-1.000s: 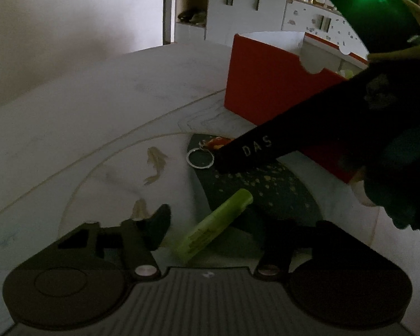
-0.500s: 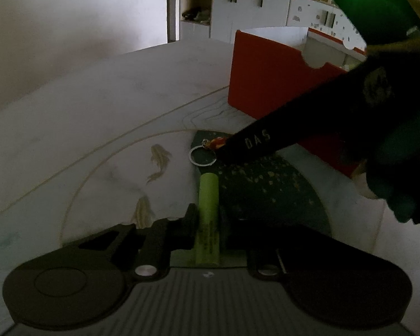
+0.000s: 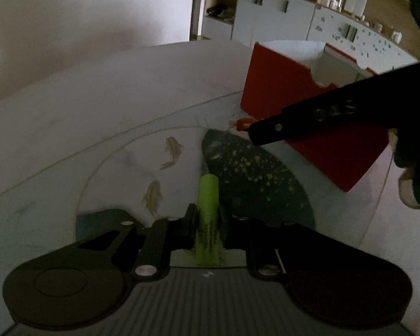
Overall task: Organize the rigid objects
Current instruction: 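Grasp the green highlighter with the left gripper while the right gripper grasps the orange toy, then carry the highlighter and orange toy over the shoebox and lower them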
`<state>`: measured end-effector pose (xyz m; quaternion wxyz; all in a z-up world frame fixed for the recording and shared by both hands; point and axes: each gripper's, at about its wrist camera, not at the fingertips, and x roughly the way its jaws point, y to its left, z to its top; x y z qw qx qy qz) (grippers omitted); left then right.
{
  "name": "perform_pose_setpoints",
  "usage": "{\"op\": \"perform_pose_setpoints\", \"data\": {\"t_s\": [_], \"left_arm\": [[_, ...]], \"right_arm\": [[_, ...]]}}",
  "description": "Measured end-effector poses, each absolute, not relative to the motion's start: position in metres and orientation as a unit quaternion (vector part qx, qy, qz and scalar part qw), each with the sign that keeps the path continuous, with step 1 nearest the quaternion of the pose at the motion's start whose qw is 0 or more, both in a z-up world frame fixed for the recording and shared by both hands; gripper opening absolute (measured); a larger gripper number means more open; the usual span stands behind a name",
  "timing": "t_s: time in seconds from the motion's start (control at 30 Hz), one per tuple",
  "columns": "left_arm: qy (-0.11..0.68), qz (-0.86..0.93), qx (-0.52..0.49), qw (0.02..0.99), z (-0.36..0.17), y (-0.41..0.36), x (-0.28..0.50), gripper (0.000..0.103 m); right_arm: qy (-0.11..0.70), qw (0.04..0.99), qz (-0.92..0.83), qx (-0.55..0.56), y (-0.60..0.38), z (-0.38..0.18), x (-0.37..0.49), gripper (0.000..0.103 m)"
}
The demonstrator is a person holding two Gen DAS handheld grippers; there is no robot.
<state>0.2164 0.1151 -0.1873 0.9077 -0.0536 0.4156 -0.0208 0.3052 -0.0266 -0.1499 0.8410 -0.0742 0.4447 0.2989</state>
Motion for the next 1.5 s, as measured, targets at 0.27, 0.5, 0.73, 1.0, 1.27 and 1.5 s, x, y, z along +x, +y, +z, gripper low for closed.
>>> {"op": "perform_pose_setpoints", "data": {"t_s": [0.27,0.5,0.73,1.0,1.27,1.5], "left_arm": [[0.402,-0.007,-0.070,0.913,-0.154,0.110,0.209,0.016],[0.387,0.000,-0.076,0.919,-0.121,0.101,0.209,0.016],[0.374,0.003,-0.074,0.925,-0.095,0.083,0.220,0.016],[0.370,0.011,-0.071,0.926,-0.080,0.046,0.246,0.016],[0.371,0.018,-0.069,0.926,-0.077,0.000,0.281,0.016],[0.378,0.026,-0.065,0.923,-0.079,-0.034,0.317,0.016]], "right_arm": [[0.411,0.853,0.315,-0.065,-0.049,-0.111,0.290,0.036],[0.390,0.861,0.320,-0.074,-0.072,-0.083,0.288,0.036],[0.375,0.866,0.320,-0.077,-0.101,-0.070,0.298,0.036],[0.369,0.867,0.327,-0.071,-0.141,-0.063,0.319,0.036],[0.373,0.862,0.334,-0.074,-0.186,-0.067,0.350,0.036],[0.387,0.855,0.335,-0.082,-0.215,-0.082,0.381,0.036]]}}
